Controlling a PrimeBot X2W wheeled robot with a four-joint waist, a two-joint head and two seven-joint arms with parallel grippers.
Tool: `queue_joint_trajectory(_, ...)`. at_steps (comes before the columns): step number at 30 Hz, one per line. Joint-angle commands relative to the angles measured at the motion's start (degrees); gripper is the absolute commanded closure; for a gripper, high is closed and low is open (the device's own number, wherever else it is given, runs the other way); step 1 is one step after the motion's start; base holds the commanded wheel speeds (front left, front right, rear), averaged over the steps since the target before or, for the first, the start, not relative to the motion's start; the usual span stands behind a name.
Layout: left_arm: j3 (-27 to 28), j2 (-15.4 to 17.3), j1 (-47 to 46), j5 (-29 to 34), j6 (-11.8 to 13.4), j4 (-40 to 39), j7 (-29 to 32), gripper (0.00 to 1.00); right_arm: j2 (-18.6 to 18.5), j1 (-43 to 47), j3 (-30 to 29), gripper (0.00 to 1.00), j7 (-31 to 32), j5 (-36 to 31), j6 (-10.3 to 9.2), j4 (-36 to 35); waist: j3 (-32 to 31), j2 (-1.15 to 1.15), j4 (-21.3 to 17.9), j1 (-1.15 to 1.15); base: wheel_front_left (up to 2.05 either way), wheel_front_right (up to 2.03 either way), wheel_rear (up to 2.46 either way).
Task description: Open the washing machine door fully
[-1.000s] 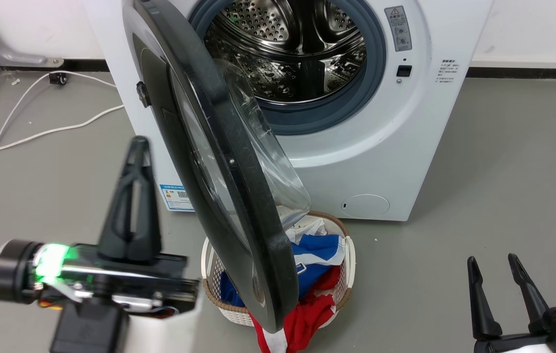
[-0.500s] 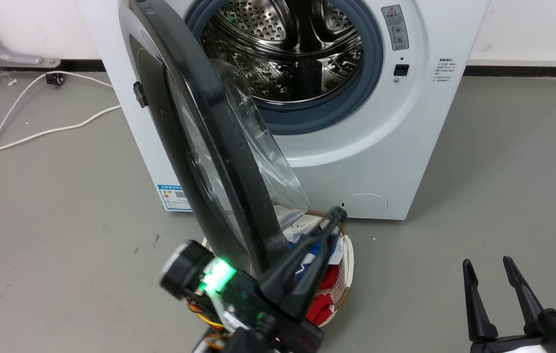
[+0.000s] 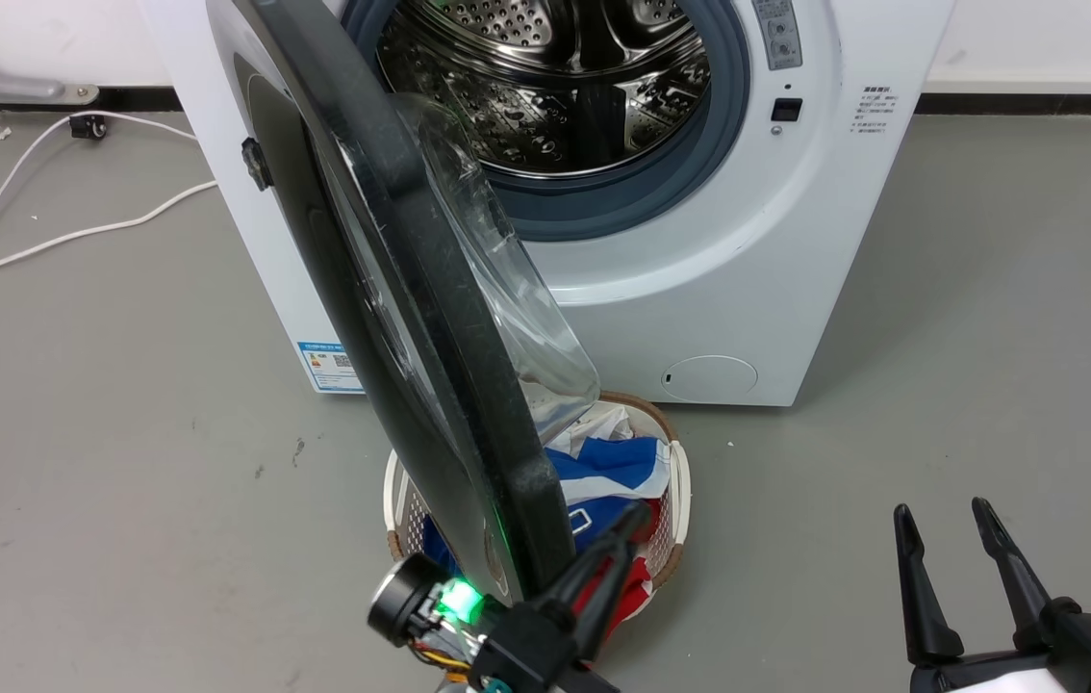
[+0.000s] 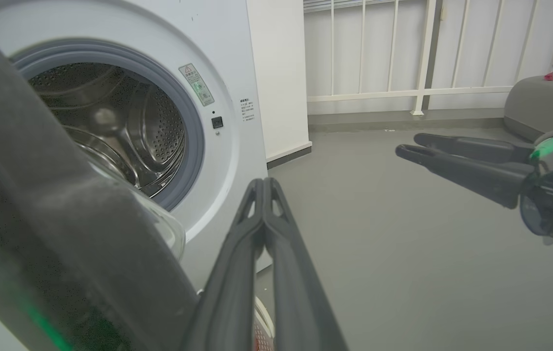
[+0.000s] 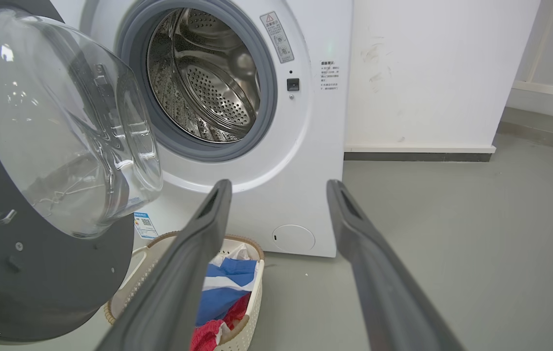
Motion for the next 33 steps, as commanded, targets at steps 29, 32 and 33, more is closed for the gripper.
queue_joint_trajectory(29, 11.21, 4.05, 8.94, -3.61, 8.98, -3.77, 0.0, 1.0, 0.11, 0.84, 0.95, 0.0, -0.13, 1.91, -0.01, 1.98, 0.54, 0.0, 10.95, 0.0, 0.0, 0.0, 0.0)
queue_joint_trajectory(32, 13.25, 4.88, 9.94, -4.22, 10.16, -4.27, 0.0, 1.0, 0.11, 1.06, 0.81, 0.0, -0.13, 1.79, -0.01, 1.9, 0.79, 0.0, 12.13, 0.0, 0.0, 0.0, 0.0)
queue_joint_trajectory(33, 13.93, 5.2, 10.29, -4.34, 10.5, -4.45, 0.0, 1.0, 0.11, 1.15, 0.69, 0.0, -0.13, 1.77, -0.01, 1.86, 0.85, 0.0, 12.52, 0.0, 0.0, 0.0, 0.0)
